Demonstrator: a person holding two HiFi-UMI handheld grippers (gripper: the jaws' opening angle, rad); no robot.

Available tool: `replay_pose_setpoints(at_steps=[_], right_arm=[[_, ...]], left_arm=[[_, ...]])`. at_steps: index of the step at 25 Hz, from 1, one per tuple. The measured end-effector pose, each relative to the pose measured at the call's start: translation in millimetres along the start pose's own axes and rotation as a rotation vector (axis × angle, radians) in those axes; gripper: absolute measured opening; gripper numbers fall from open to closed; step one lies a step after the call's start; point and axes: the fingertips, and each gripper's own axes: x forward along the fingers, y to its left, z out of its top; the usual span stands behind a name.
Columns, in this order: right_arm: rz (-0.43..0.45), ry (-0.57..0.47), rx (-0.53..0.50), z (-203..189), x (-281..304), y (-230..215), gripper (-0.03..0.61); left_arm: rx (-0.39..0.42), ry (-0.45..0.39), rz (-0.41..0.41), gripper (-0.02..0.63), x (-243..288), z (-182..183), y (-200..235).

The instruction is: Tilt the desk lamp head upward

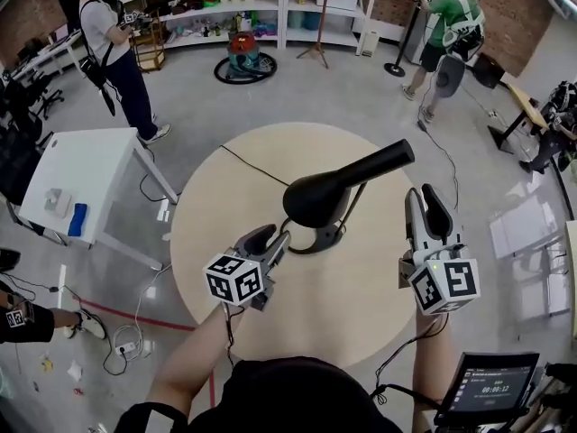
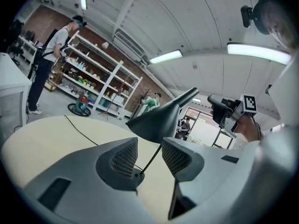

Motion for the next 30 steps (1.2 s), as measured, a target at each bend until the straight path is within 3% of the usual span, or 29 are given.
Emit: replay_pose_setpoints(at_steps=[5, 9, 13, 22, 28, 30], right_arm=[[0.098, 0.135, 0.107, -68.2, 12.8, 34.5, 0.091], [0.086, 0.234, 0.092, -125.4, 31.2, 35.8, 0.093], [0.091, 0.276, 0.081, -158.7, 42.7, 30.8, 0.107], [0.087, 0.254, 0.132, -176.7, 73.1, 33.1, 0.107], [0.083, 0.264, 0.063, -179.9, 84.8, 41.5, 0.106], [0.085, 0.264, 0.05, -181.1, 85.6, 44.2, 0.104]], left_arm=[[-0.084, 0.031, -0.048, 0.143, 9.4, -18.5, -4.4], [-0.164, 0.01, -0.088, 0.143, 17.8, -15.9, -1.9], [-0.197, -0.009, -0.1, 0.143, 24.4, -12.4, -2.4], [-0.305, -0.021, -0.125, 0.143, 35.8, -12.1, -3.0], [-0.453, -0.084, -0.15, 0.143, 42.6, -7.6, 2.2], [-0.462, -0.09, -0.161, 0.143, 42.1, -8.2, 4.0]])
